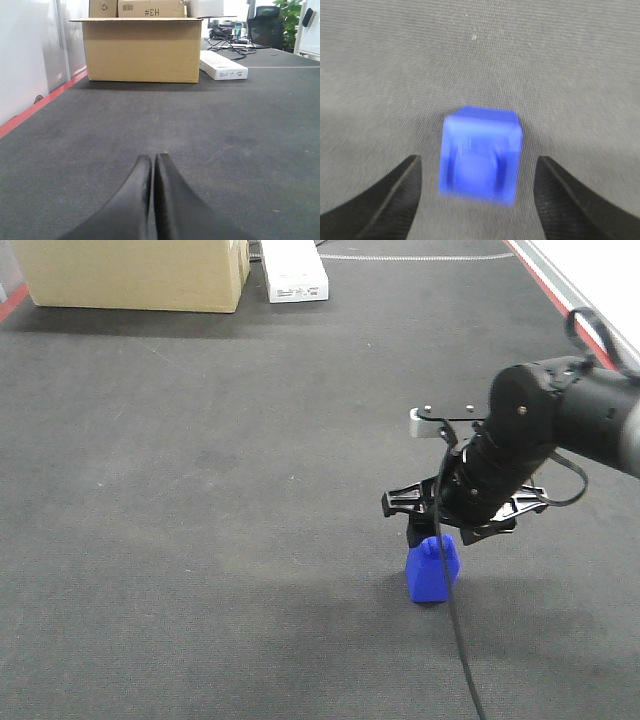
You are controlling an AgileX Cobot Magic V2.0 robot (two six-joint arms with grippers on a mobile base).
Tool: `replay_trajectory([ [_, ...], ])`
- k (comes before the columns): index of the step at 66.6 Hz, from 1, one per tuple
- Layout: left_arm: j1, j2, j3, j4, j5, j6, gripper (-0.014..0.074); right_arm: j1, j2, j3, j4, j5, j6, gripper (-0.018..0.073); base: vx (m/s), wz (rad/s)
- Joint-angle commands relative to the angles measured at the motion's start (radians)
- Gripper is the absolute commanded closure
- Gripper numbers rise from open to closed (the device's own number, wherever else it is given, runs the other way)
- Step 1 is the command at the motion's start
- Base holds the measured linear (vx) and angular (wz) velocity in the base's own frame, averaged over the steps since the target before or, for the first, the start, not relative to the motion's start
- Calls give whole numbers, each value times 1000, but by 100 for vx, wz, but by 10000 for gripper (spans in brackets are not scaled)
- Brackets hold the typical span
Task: Pour parts from conveyor to right shelf
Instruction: 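Lower the right gripper over the blue block and close on it, then lift the blue block with the right gripper and retract it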
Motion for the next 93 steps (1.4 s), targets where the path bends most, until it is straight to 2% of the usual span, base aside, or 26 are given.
replay_trajectory([
  [1, 2, -7, -18, -6, -70, -7, 603, -1, -12, -39, -9, 10, -5, 87, 0, 0],
  [11, 2, -7, -18, -6, -70, -7, 603, -1, 34, -39, -2, 15, -21, 95, 0, 0],
  [17, 2, -7, -18, -6, -70, -7, 603, -1, 48, -39, 0, 5, -26, 144, 0, 0],
  [22, 2, -7, -18, -6, -70, -7, 603, -1, 49, -39, 0, -11, -27, 230, 0, 0],
  [31, 2, -7, -18, -6, -70, -7, 603, -1, 44, -39, -2, -41, -29, 461, 0, 0],
  [37, 2, -7, -18, -6, -70, -7, 603, -1, 30, -39, -3, -68, -29, 575, 0, 0],
  [47, 2, -7, -18, -6, -70, -7, 603, -21, -34, -22, -32, -138, -28, 568, 0, 0],
  [57, 2, -7, -18, -6, -70, -7, 603, -107, -117, 44, -63, -181, -63, 567, 0, 0],
  [72, 2, -7, -18, -6, -70, -7, 603, -221, -276, 224, -55, -283, -139, 567, 0, 0],
  [93, 2, -6, -20, -6, -72, -7, 603, -233, -625, 462, -52, -485, -140, 567, 0, 0],
])
